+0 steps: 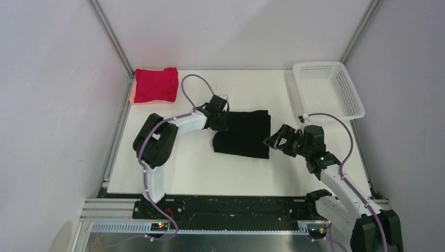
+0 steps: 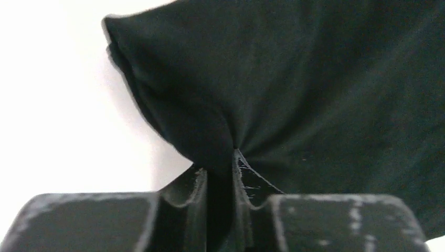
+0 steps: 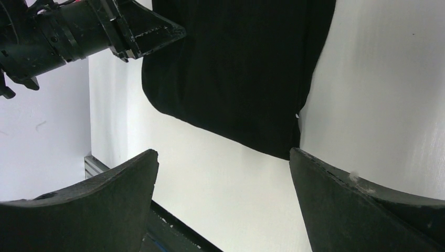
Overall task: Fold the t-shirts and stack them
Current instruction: Put the neatly folded tshirt into the corner of the board with the left arm
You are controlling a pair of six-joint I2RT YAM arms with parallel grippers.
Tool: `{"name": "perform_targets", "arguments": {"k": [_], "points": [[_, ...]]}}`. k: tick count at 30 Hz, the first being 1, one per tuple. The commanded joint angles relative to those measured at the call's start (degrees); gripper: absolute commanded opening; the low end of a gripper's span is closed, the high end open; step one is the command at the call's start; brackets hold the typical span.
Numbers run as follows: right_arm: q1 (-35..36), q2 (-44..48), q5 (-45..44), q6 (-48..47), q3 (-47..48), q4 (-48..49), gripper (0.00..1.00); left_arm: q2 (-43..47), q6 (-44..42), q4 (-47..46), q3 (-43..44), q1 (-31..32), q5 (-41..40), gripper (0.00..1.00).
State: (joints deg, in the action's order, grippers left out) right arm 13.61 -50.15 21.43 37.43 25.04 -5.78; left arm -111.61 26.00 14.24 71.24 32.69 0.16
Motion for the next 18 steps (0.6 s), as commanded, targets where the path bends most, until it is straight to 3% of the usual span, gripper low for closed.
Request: {"name": "perform_targets", "arguments": {"k": [1, 2, 5, 10, 13, 18], "points": [[-0.37, 0.17, 0.88, -1.37, 0.36, 0.47, 1.0, -3.59, 0.12, 8.93, 3.45, 3.34, -6.96, 0.07], [-0.44, 0.15, 0.96, -1.47, 0.36, 0.44, 1.0, -3.32, -0.05, 10.12, 3.9, 3.39, -10.56, 0.02], [-0.61, 0.1, 0.76, -1.86, 0.33, 0.3, 0.99, -2.42, -2.22, 13.62, 8.06, 3.3, -21.67, 0.0], [-0.73, -0.67, 0.38, -2.61, 0.28, 0.92, 0.99, -2.37, -15.51, 14.22, 17.0, 0.62, -39.66, 0.0], [-0.92, -1.49, -0.12, -3.1, 0.31, 1.43, 0.99, -5.07, -27.49, 11.3, 21.54, -2.74, -43.8, 0.0], [-1.26, -3.98, -0.99, -3.62, 0.35, 3.31, 0.99, -9.89, -38.64, 7.73, 32.95, -11.48, -40.01, 0.0]]}}
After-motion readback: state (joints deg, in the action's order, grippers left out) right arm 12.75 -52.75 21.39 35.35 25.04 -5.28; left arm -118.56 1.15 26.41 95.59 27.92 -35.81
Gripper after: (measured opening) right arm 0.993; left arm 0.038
